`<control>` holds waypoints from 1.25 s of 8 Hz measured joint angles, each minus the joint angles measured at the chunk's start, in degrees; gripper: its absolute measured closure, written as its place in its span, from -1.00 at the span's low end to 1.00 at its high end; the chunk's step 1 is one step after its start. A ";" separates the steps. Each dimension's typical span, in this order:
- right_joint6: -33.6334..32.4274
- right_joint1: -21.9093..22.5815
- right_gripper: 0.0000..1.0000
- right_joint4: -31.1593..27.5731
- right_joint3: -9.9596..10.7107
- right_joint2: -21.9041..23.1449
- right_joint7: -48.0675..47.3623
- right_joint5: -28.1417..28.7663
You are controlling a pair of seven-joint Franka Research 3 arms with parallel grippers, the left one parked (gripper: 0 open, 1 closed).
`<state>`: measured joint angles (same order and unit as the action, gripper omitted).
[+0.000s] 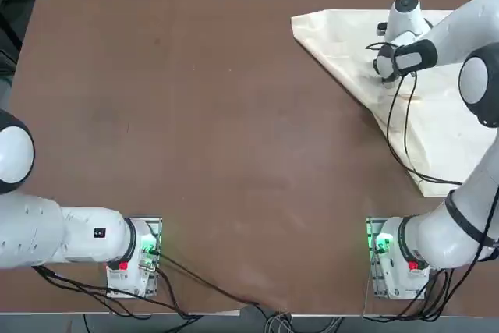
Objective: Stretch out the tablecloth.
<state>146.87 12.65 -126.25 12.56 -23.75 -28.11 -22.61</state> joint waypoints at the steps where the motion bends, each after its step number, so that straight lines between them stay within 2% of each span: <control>1: 0.18 -0.14 0.97 0.00 0.00 -0.02 0.32 0.00; 4: 0.55 -0.78 0.97 0.31 0.00 0.19 1.73 0.00; 7: -5.02 -0.99 0.97 2.97 -0.08 1.97 2.25 0.01; 9: -6.80 -0.97 0.90 4.45 -0.61 2.42 2.32 2.40; 10: -7.33 -0.95 0.66 5.17 -0.96 2.28 2.32 3.77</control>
<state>139.54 11.70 -121.09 11.60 -21.47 -25.79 -18.84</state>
